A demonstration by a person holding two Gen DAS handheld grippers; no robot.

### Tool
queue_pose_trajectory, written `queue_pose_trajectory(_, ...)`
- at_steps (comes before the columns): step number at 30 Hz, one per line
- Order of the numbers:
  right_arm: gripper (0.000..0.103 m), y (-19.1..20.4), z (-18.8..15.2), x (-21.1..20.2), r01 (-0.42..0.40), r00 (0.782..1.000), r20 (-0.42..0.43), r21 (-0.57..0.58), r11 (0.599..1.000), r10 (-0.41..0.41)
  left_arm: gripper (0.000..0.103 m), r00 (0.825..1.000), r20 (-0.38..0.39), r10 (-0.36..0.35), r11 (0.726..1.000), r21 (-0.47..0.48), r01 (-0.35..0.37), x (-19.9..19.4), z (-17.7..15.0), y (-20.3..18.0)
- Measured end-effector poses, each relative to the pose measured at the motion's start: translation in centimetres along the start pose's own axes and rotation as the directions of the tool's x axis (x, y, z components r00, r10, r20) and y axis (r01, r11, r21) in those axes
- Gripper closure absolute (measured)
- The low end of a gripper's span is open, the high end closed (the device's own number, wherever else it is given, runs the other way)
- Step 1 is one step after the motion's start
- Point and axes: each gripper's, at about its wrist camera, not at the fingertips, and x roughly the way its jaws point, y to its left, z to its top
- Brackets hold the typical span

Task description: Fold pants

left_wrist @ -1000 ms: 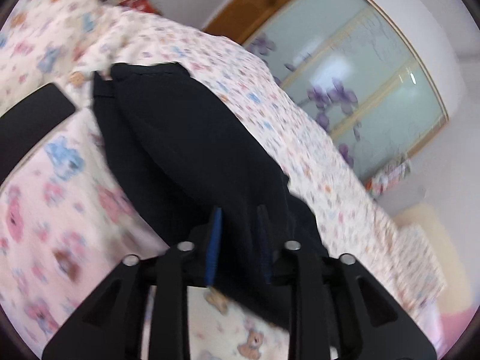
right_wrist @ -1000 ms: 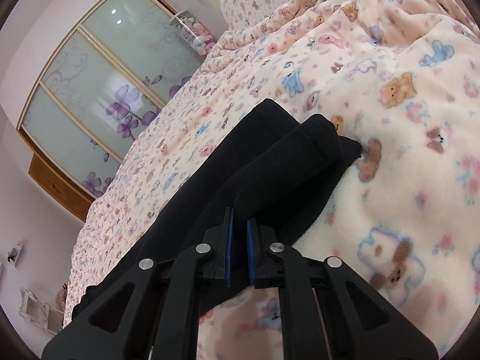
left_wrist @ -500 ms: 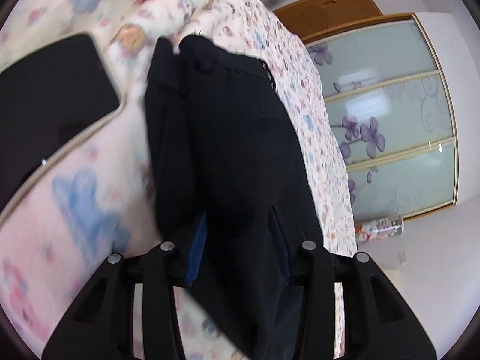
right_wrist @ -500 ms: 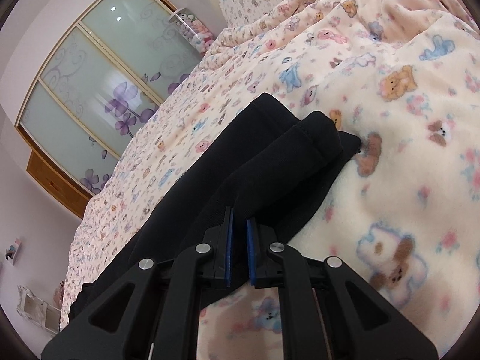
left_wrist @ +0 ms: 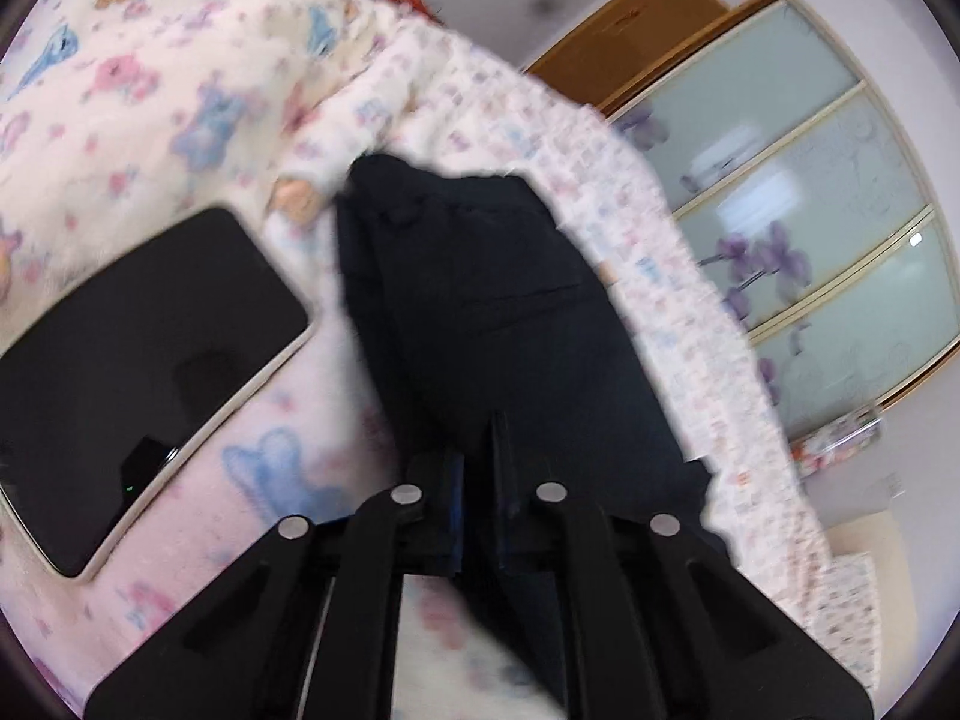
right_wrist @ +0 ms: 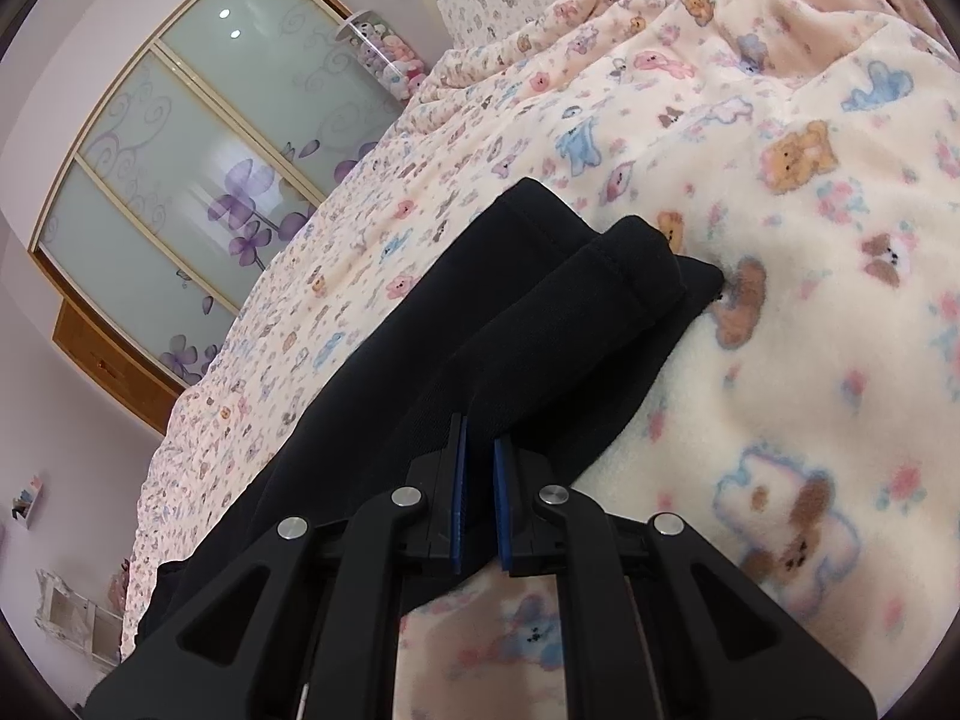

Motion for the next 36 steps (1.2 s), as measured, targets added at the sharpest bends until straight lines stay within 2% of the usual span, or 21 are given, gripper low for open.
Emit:
queue_pose_trajectory(3, 0.094, -0.3, 0.2, 0.3, 0.001, 1.000, -0.031, 0.019, 1.000, 0.000, 0.089, 0.999, 0.034, 0.004, 1.000, -0.001, -0.004, -0.8, -0.4, 0.3)
queue_pose_trajectory(6, 0.083, -1.2, 0.5, 0.2, -0.006, 0.997, -0.073, 0.088, 0.996, 0.012, 0.076, 0.988, 0.152, 0.012, 0.997, 0.068, -0.022, -3.7, -1.7, -1.0)
queue_pose_trajectory(8, 0.077, -1.7, 0.7, 0.2, -0.035, 0.995, -0.089, 0.134, 0.990, 0.048, 0.066, 0.979, 0.200, -0.025, 0.989, 0.147, -0.004, -5.5, -3.1, -2.7)
queue_pose_trajectory(9, 0.077, -2.0, 0.9, 0.1, -0.044, 0.994, -0.091, 0.162, 0.986, 0.059, 0.063, 0.979, 0.196, -0.053, 0.983, 0.184, 0.016, -6.1, -4.0, -3.7)
queue_pose_trajectory(11, 0.077, -2.4, 1.1, 0.0, -0.050, 0.993, -0.093, 0.197, 0.979, 0.070, 0.054, 0.987, 0.118, -0.111, 0.956, 0.283, 0.074, -5.9, -5.9, -6.3)
queue_pose_trajectory(15, 0.077, -3.6, 1.5, -0.2, -0.071, 0.989, -0.107, 0.290, 0.954, 0.107, 0.052, 0.983, -0.079, -0.167, 0.868, 0.460, 0.185, -4.1, -10.6, -11.6)
queue_pose_trajectory(16, 0.077, -3.7, 1.6, -0.3, -0.073, 0.988, -0.110, 0.305, 0.950, 0.111, 0.050, 0.980, -0.103, -0.169, 0.832, 0.519, 0.198, -3.7, -12.2, -13.0)
queue_pose_trajectory(18, 0.074, -3.9, 2.0, -0.5, -0.067, 0.989, -0.106, 0.318, 0.946, 0.106, 0.044, 0.982, -0.115, -0.152, 0.776, 0.601, 0.190, -3.3, -14.4, -14.6)
queue_pose_trajectory(19, 0.068, -4.0, 2.2, -0.6, -0.063, 0.990, -0.100, 0.326, 0.943, 0.101, 0.042, 0.982, -0.119, -0.149, 0.741, 0.644, 0.191, -3.1, -15.6, -15.3)
queue_pose_trajectory(22, 0.057, -4.2, 2.8, -0.6, -0.051, 0.991, -0.095, 0.355, 0.934, 0.090, 0.038, 0.986, -0.106, -0.126, 0.693, 0.702, 0.164, -2.3, -16.9, -15.5)
queue_pose_trajectory(24, 0.057, -3.8, 3.3, -0.1, -0.005, 0.993, -0.110, 0.331, 0.944, 0.044, 0.036, 0.990, -0.097, -0.104, 0.686, 0.713, 0.142, -1.6, -17.3, -15.3)
queue_pose_trajectory(25, 0.059, -3.4, 3.6, 0.2, 0.020, 0.994, -0.113, 0.301, 0.953, 0.014, 0.035, 0.991, -0.105, -0.086, 0.695, 0.707, 0.135, -1.1, -17.2, -15.0)
queue_pose_trajectory(26, 0.074, -2.7, 3.9, 0.5, 0.030, 0.994, -0.107, 0.265, 0.964, -0.002, 0.035, 0.990, -0.115, -0.079, 0.704, 0.697, 0.137, -0.8, -17.2, -14.8)
queue_pose_trajectory(28, 0.091, -1.1, 4.8, 0.9, 0.036, 0.996, -0.087, 0.168, 0.985, -0.022, 0.034, 0.990, -0.129, -0.065, 0.727, 0.673, 0.135, -0.3, -16.8, -14.0)
queue_pose_trajectory(29, 0.092, 0.0, 5.3, 0.8, 0.014, 0.998, -0.062, 0.113, 0.994, -0.007, 0.034, 0.990, -0.130, -0.058, 0.734, 0.667, 0.130, -0.2, -16.7, -13.7)
queue_pose_trajectory(30, 0.092, 1.5, 6.0, 0.1, -0.070, 0.998, -0.001, 0.046, 0.996, 0.070, 0.034, 0.990, -0.130, -0.050, 0.739, 0.662, 0.124, 0.0, -16.7, -13.6)
queue_pose_trajectory(32, 0.095, 3.3, 6.7, -2.0, -0.208, 0.970, 0.109, -0.084, 0.974, 0.217, 0.034, 0.991, -0.128, -0.043, 0.749, 0.652, 0.117, 0.0, -16.5, -13.3)
queue_pose_trajectory(33, 0.095, 3.7, 6.5, -3.1, -0.214, 0.957, 0.164, -0.159, 0.964, 0.240, 0.034, 0.991, -0.127, -0.042, 0.753, 0.648, 0.115, 0.0, -16.4, -13.2)
queue_pose_trajectory(34, 0.095, 3.4, 6.2, -3.4, -0.180, 0.959, 0.184, -0.180, 0.967, 0.213, 0.032, 0.991, -0.126, -0.041, 0.753, 0.648, 0.114, 0.1, -16.4, -13.2)
queue_pose_trajectory(35, 0.095, 2.1, 5.8, -2.7, -0.094, 0.981, 0.152, -0.150, 0.984, 0.117, 0.031, 0.991, -0.126, -0.039, 0.752, 0.650, 0.112, 0.1, -16.5, -13.2)
queue_pose_trajectory(36, 0.095, 0.7, 5.5, -1.9, -0.044, 0.993, 0.104, -0.107, 0.993, 0.055, 0.031, 0.991, -0.125, -0.038, 0.750, 0.652, 0.111, 0.1, -16.6, -13.3)
